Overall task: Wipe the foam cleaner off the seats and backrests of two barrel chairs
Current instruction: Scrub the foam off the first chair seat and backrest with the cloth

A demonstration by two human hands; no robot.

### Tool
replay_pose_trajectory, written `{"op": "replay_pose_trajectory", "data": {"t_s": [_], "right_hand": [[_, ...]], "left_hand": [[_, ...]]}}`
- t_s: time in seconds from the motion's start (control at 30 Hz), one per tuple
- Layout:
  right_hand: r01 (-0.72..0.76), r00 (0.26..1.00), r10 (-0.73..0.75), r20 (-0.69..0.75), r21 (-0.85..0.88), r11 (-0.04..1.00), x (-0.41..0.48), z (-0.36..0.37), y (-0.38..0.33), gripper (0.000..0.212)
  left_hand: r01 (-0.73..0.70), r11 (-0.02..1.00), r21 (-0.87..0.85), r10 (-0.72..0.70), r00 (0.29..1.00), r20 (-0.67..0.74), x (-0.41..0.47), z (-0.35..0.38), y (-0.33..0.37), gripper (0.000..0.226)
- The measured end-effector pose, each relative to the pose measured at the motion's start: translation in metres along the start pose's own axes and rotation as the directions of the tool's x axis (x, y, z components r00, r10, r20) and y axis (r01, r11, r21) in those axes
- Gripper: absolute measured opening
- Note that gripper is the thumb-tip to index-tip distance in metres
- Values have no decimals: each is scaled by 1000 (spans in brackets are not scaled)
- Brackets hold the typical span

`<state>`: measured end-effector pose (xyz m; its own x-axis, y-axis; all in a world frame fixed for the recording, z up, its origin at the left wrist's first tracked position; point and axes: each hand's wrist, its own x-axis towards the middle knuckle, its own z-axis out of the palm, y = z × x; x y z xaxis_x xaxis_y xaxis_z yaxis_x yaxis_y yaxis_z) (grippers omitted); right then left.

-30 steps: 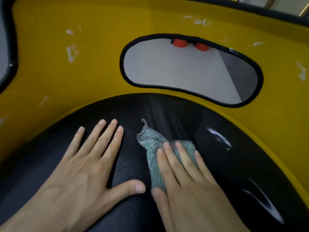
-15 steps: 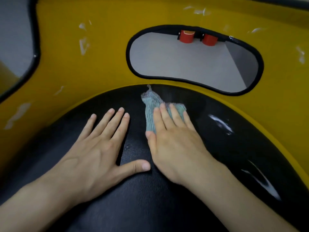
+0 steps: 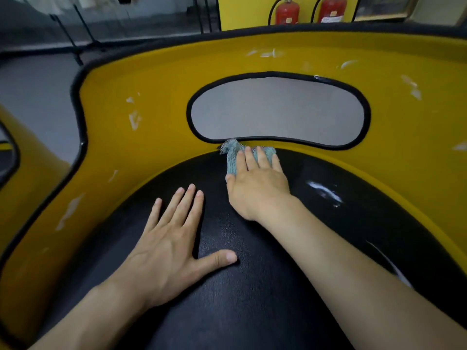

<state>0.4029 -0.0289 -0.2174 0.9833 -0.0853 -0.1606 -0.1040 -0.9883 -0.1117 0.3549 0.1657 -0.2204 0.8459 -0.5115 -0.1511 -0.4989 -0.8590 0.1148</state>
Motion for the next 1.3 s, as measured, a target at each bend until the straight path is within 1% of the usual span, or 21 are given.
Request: {"op": "replay_pose_trajectory", "data": {"t_s": [0.07, 0.13, 0.17, 0.23, 0.3, 0.33, 0.4, 0.43, 0.53, 0.6, 0.7, 0.77, 0.9, 0.97, 1.03, 1.07, 1.1, 1.13, 1.2, 1.3], "right_hand": [[30, 998, -30, -53, 9, 999, -32, 5, -4, 64], [80, 995, -78, -55, 33, 996, -71, 12, -8, 64], [99, 994, -97, -55, 47, 994, -91, 15, -10, 68], [102, 992, -97, -83, 58, 993, -120, 20, -11, 72], [94, 993, -89, -72, 78, 993, -132, 25, -9, 66], [89, 995, -86, -43, 80, 993, -135, 24, -8, 65], [88, 996, -90, 15, 88, 992, -131, 13, -8, 71], [101, 995, -102, 20, 57, 993, -120, 10, -6, 73], [54, 999, -54, -3, -14, 998, -60, -3, 4, 66], [15, 1000, -14, 27, -17, 1000, -21, -10, 10, 64], [12, 999, -9, 51, -44, 999, -7, -6, 12, 64], [25, 999, -23, 44, -45, 999, -35, -4, 13, 64], [36, 998, -34, 55, -29, 999, -124, 5, 18, 66], [55, 997, -52, 49, -78, 995, -162, 10, 19, 70], [21, 999, -18, 34, -93, 995, -179, 12, 18, 67], [13, 998, -8, 61, -85, 996, -176, 10, 18, 67], [23, 998, -19, 55, -73, 997, -169, 9, 20, 66], [13, 998, -10, 60, -59, 998, -154, 8, 20, 65], [-20, 1000, 21, 9, -71, 997, -115, 5, 22, 63], [-53, 998, 55, 28, -66, 996, -65, -2, 21, 64]], "left_hand": [[-6, 1000, 15, 6, 1000, 4, -3, 0, -1, 127], [-13, 998, 58, 11, 1000, 29, -7, -2, 1, 127], [-17, 998, 57, 15, 999, 39, -8, -3, 2, 127], [-25, 1000, 10, 25, 999, 42, -11, -5, 3, 129], [-39, 998, -40, 40, 999, 32, -14, -6, 3, 129], [-42, 998, -53, 43, 999, 24, -15, -6, 3, 129], [-34, 998, -48, 36, 999, 24, -15, -6, 5, 128], [-32, 999, -34, 33, 999, 26, -14, -7, 6, 128], [-42, 999, -12, 42, 998, 36, -9, -6, 7, 127], [-61, 998, -3, 61, 997, 41, -3, -5, 6, 127], [-96, 995, 6, 96, 995, 30, 5, -2, 4, 126], [-102, 995, 3, 102, 995, 17, 7, -1, 3, 124], [-93, 996, -6, 93, 996, 3, 8, 2, 3, 118], [-97, 995, -11, 97, 995, -5, 10, 2, 4, 116], [-107, 994, -14, 107, 994, -23, 15, 2, 6, 114], [-113, 993, -17, 112, 993, -30, 17, 3, 8, 113], [-116, 993, -22, 116, 993, -35, 20, 3, 11, 112], [-112, 993, -27, 111, 993, -44, 22, 4, 13, 110], [-108, 994, -26, 107, 993, -48, 25, 5, 18, 107], [-100, 994, -38, 98, 993, -63, 28, 6, 24, 107]]}}
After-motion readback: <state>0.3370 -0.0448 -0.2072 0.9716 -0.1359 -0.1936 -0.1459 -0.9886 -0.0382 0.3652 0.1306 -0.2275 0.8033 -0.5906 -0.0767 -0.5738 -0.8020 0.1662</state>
